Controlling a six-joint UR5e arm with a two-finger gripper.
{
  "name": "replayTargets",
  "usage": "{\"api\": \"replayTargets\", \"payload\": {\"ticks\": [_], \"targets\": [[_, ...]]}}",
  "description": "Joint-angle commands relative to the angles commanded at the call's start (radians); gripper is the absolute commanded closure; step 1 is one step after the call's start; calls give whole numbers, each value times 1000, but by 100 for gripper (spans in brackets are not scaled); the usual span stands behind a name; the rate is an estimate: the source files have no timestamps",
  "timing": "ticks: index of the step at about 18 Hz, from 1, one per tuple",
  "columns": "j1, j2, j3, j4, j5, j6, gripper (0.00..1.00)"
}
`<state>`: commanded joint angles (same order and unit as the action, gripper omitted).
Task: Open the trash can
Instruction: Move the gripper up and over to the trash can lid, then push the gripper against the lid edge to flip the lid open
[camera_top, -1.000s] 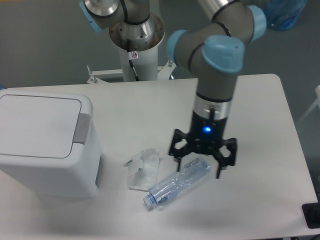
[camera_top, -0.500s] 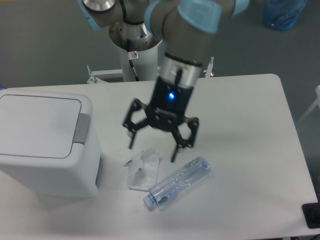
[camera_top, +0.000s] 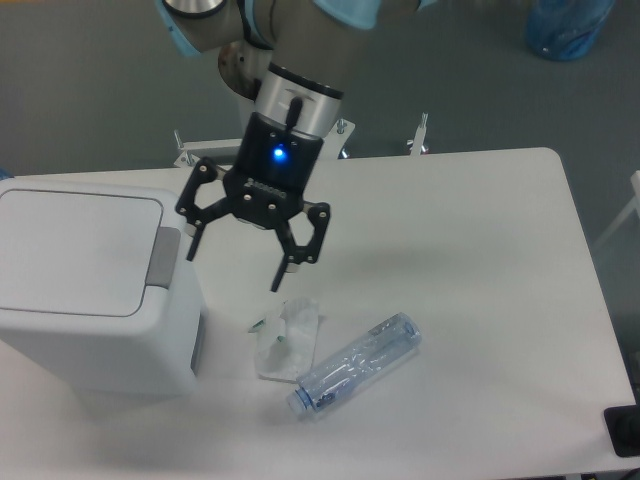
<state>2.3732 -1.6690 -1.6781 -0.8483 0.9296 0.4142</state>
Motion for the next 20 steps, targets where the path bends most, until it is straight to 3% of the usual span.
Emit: {"api": "replayTargets", "payload": {"ticks": [9,12,20], "targets": [[-5,2,-32,2,17,0,0],[-5,2,-32,3,95,-2,0],[-6,-2,-45,2,101,-8,0]]}}
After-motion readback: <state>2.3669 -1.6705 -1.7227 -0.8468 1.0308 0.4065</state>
